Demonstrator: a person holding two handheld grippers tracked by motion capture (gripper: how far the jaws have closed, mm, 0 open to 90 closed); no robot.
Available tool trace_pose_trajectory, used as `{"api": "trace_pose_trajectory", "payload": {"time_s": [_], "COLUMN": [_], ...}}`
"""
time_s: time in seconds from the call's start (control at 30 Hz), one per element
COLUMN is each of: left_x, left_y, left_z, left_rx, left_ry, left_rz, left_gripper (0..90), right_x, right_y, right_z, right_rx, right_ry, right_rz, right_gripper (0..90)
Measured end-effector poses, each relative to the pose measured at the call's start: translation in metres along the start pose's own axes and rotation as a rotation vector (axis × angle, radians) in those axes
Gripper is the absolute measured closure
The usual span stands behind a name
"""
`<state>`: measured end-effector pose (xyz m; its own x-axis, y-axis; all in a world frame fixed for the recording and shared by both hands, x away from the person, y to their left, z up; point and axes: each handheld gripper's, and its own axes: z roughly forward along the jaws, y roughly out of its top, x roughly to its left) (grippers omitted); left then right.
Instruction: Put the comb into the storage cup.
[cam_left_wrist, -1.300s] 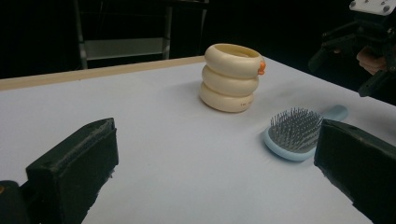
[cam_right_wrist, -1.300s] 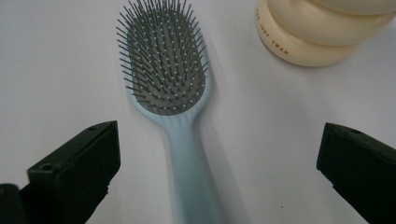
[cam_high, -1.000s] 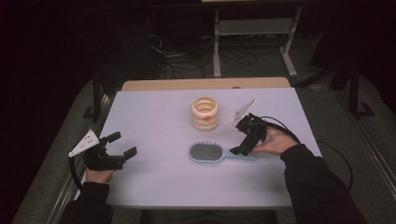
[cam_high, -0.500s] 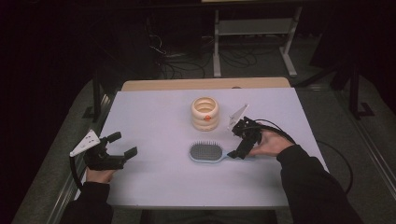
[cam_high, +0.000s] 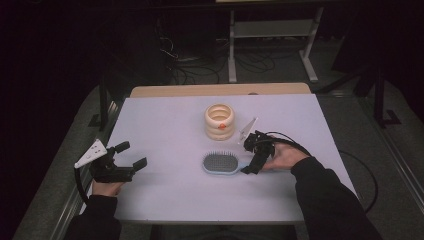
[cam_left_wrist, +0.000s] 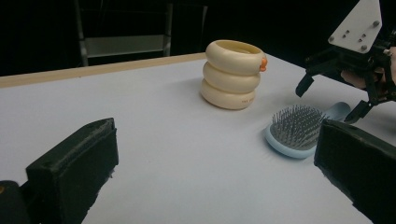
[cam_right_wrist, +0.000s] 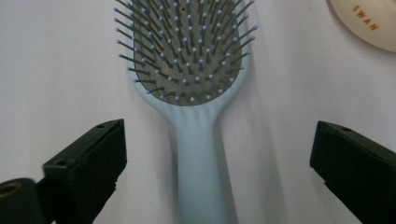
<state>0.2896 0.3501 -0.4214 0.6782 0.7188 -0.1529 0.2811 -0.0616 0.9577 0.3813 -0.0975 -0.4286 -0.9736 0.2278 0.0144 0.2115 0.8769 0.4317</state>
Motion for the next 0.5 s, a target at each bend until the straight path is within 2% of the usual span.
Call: {"api": "trace_pose_trajectory", "payload": {"time_s": [0.13, 0.4, 0.43, 0.5], "left_x": [0.0, -0.001, -0.001, 0.0], "left_y": [0.0, 0.0, 0.0, 0.0], "left_z": [0.0, -0.001, -0.001, -0.001], "left_rx": [0.0, 0.0, -0.002, -0.003], "left_ry": [0.0, -0.002, -0.002, -0.002], "left_rz": [-0.001, 0.001, 0.002, 0.002], "left_gripper": [0.0, 0.0, 0.0, 0.0], "right_x": [0.0, 0.0, 0.001, 0.001], "right_y": [0.0, 0.001, 0.002, 0.002], "right_z": [0.003, 0.006, 0.009, 0.011], "right_rx": [0.013, 0.024, 0.044, 0.052], "right_ry": [0.02, 0.035, 0.045, 0.045], "right_rz": [-0.011, -0.017, -0.024, -0.031], "right_gripper": [12.1, 19.9, 24.9, 28.8]}}
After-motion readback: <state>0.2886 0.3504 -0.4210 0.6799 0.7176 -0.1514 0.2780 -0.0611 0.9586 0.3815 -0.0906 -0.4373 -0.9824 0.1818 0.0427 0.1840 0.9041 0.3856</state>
